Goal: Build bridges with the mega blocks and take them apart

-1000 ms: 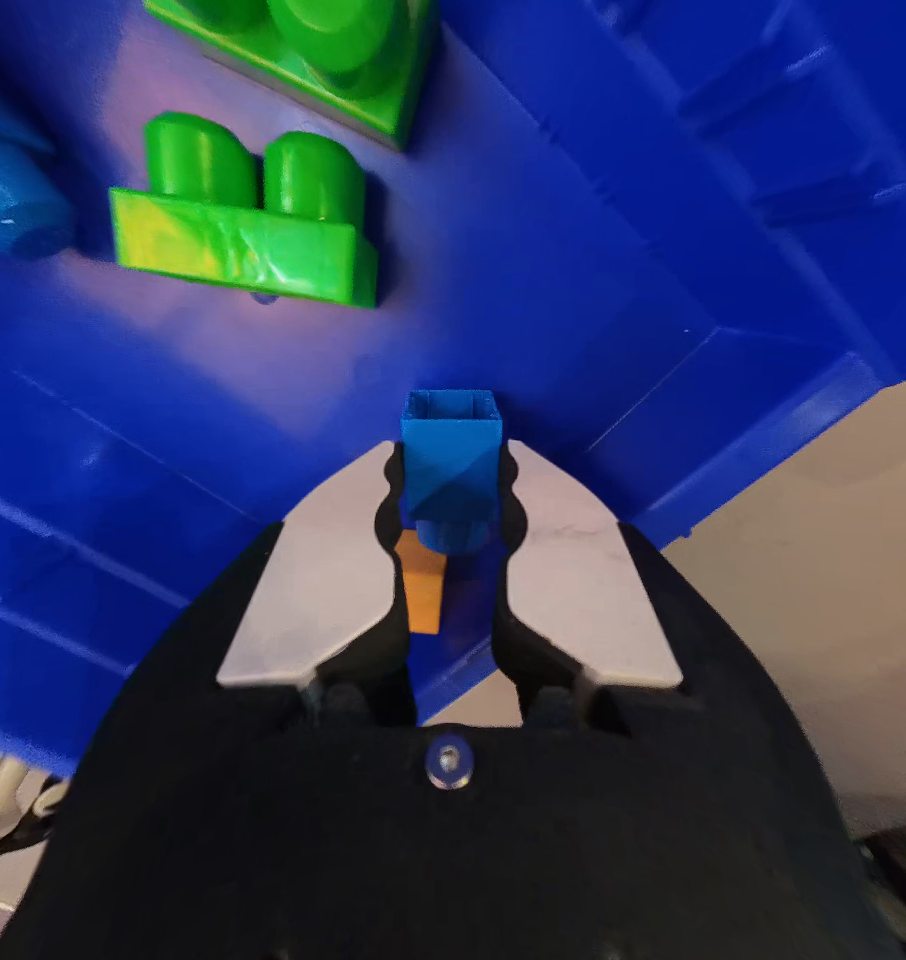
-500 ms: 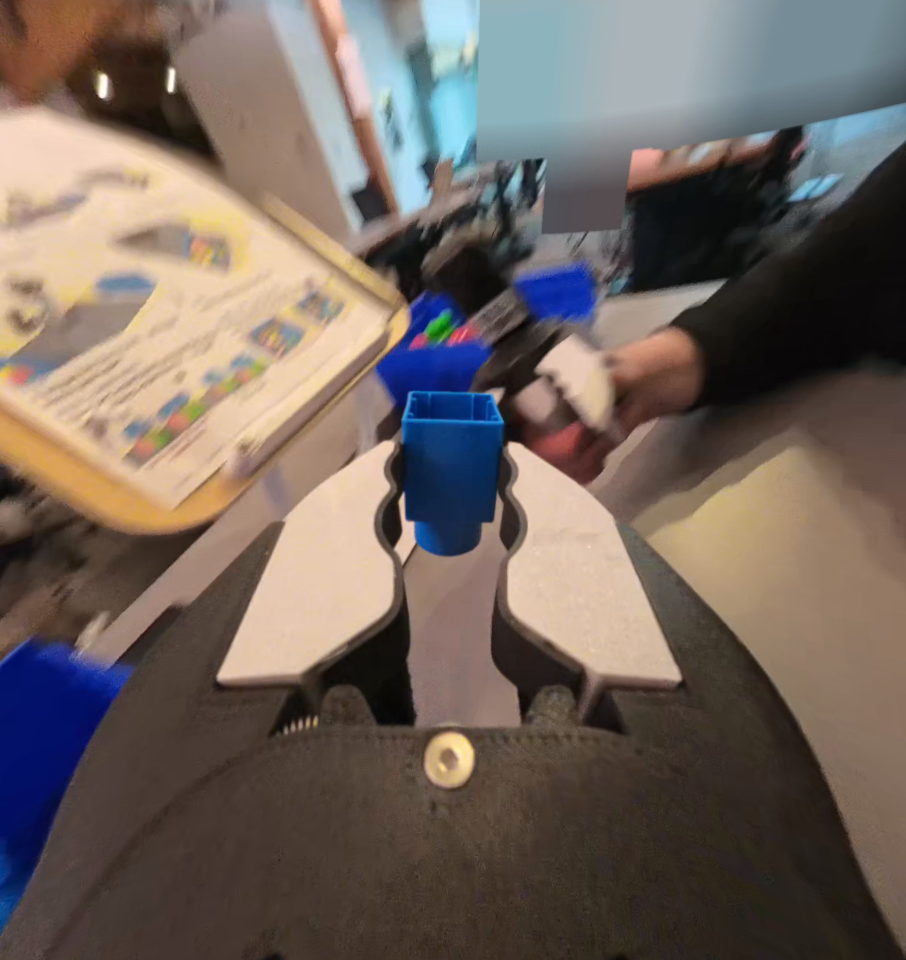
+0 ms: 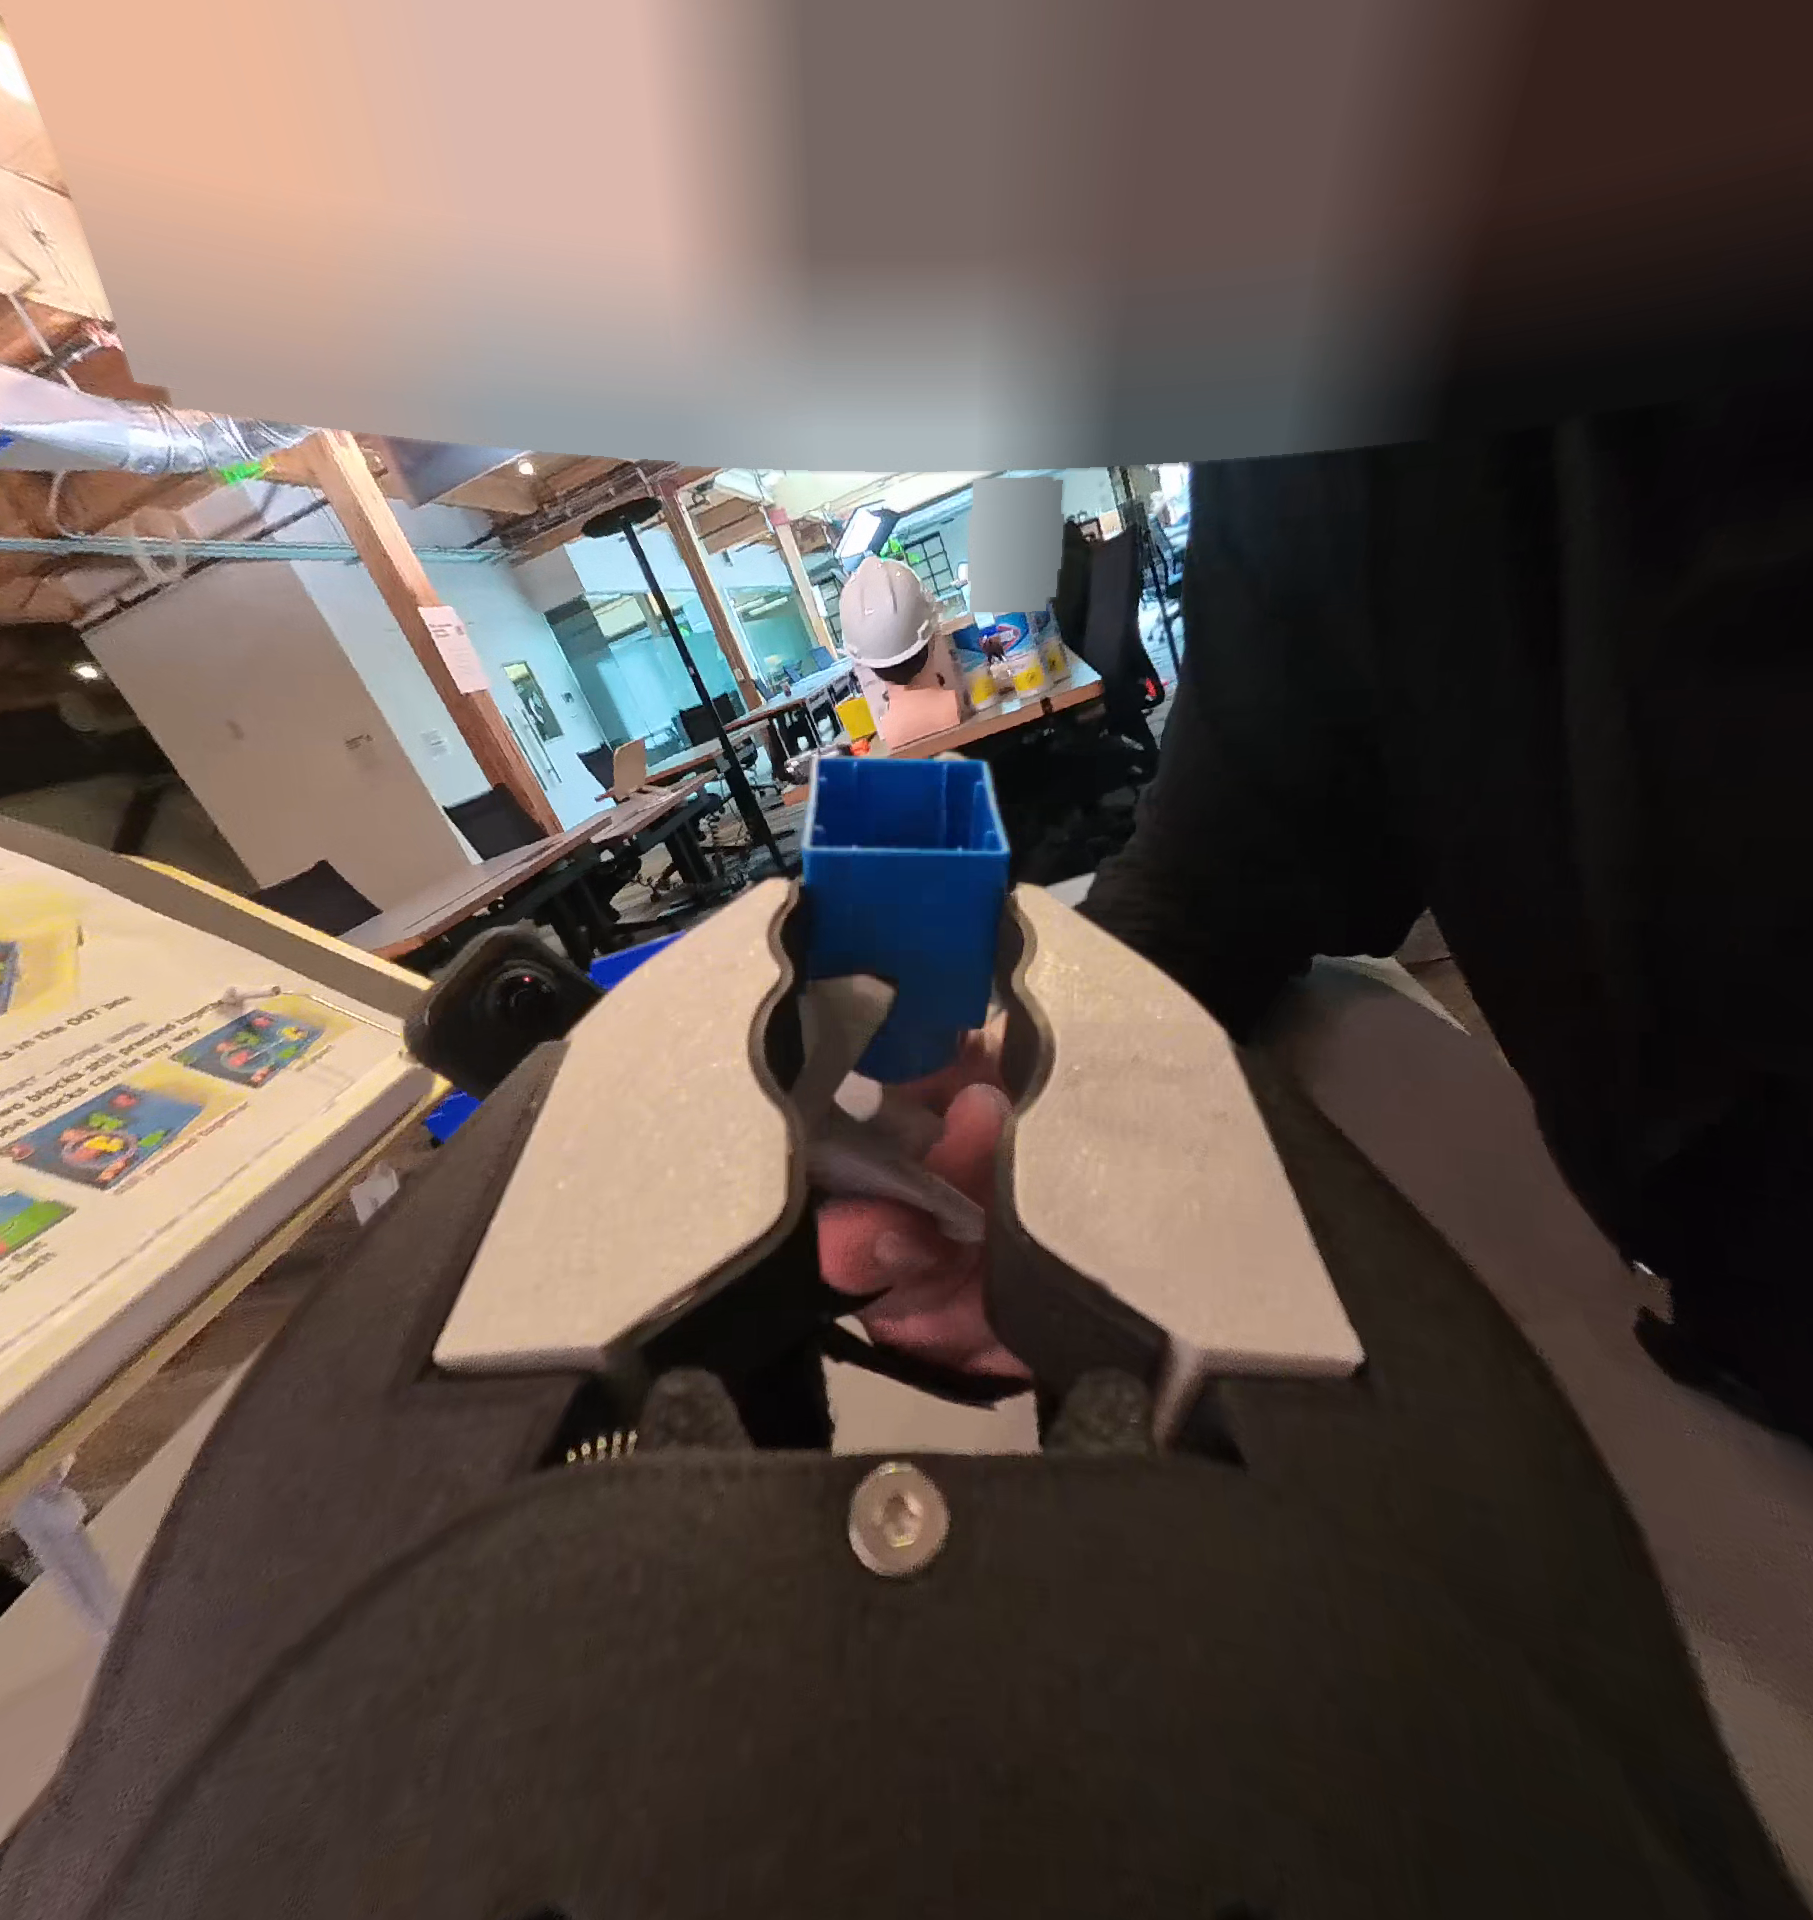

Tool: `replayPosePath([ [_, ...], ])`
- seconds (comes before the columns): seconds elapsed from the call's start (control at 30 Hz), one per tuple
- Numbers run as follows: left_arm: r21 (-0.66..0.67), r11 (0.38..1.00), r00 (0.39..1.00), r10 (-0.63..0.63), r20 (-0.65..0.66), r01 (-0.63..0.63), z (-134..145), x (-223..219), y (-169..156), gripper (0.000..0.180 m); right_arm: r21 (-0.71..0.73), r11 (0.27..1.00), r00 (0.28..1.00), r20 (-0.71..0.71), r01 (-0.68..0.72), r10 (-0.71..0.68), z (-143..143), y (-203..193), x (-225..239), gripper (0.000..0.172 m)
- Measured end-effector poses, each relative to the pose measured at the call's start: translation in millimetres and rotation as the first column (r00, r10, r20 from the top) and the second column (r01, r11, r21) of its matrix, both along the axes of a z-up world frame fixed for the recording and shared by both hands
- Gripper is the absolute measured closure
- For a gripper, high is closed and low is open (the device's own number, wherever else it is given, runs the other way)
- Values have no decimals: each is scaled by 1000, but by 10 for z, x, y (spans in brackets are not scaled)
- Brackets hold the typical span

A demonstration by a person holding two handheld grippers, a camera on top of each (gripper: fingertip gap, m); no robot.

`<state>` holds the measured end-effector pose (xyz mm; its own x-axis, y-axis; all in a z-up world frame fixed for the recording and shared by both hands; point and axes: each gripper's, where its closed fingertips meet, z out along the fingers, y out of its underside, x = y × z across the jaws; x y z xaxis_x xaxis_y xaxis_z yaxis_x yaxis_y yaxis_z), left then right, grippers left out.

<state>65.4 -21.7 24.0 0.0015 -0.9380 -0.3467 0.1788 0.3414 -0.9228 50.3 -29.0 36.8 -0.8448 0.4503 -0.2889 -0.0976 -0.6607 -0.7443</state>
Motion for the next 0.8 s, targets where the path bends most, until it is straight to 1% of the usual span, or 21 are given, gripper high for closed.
replayPosePath([
  [0.07, -1, 1000, 1000, -19, 10, 19, 7, -49, -17, 147, -8, 1000, 1000, -15, -2, 1, 6, -12, -42, 127],
  [0.17, 22, 1000, 1000, 6, -29, -5, -40, -114, 0, 146, -5, 1000, 1000, -6, 16, -16, -27, -4, -113, 128],
  [0.23, 19, 999, 998, 44, -42, -43, -63, -201, 71, 144, 45, 996, 997, 31, 74, -76, -78, 29, -170, 133],
  [0.27, 11, 999, 998, 52, -28, -52, -34, -269, 98, 143, 71, 992, 992, 59, 104, -108, -97, 70, -182, 134],
  [0.3, 12, 997, 997, 72, -30, -71, -14, -334, 132, 144, 120, 984, 984, 99, 135, -147, -133, 111, -184, 134],
  [0.33, 23, 993, 991, 121, -61, -120, -33, -391, 200, 143, 207, 962, 969, 136, 177, -208, -192, 154, -167, 134],
  [0.37, 27, 986, 982, 165, -92, -163, -61, -448, 268, 144, 301, 926, 942, 172, 227, -287, -253, 231, -132, 134],
  [0.4, 19, 982, 976, 189, -108, -188, -82, -504, 321, 148, 399, 877, 899, 221, 270, -377, -327, 341, -91, 134],
  [0.43, 11, 975, 966, 221, -133, -222, -130, -547, 392, 151, 519, 803, 842, 259, 292, -473, -422, 453, -28, 134],
  [0.47, 0, 969, 956, 243, -164, -246, -197, -573, 456, 151, 638, 711, 775, 275, 295, -568, -513, 572, 60, 134],
  [0.5, -23, 968, 952, 241, -189, -249, -260, -582, 493, 152, 728, 628, 708, 288, 275, -644, -585, 689, 165, 134],
  [0.53, -52, 966, 947, 238, -218, -254, -331, -579, 538, 155, 801, 556, 648, 305, 223, -698, -664, 775, 281, 134],
  [0.6, -57, 950, 911, 276, -305, -307, -526, -555, 667, 156, 926, 372, 505, 294, 58, -811, -911, 969, 512, 134],
  [0.63, -61, 951, 905, 266, -332, -302, -602, -525, 678, 157, 946, 322, 454, 300, -31, -839, -1021, 1024, 607, 134],
  [0.67, -76, 951, 899, 255, -357, -300, -670, -490, 691, 157, 951, 297, 431, 307, -92, -849, -1092, 1034, 658, 134],
  [0.7, -82, 946, 886, 260, -385, -313, -741, -468, 726, 157, 948, 287, 425, 319, -141, -847, -1158, 1018, 679, 134],
  [0.8, -78, 939, 852, 266, -450, -335, -917, -433, 767, 155, 912, 283, 394, 387, -297, -834, -1459, 958, 685, 134],
])
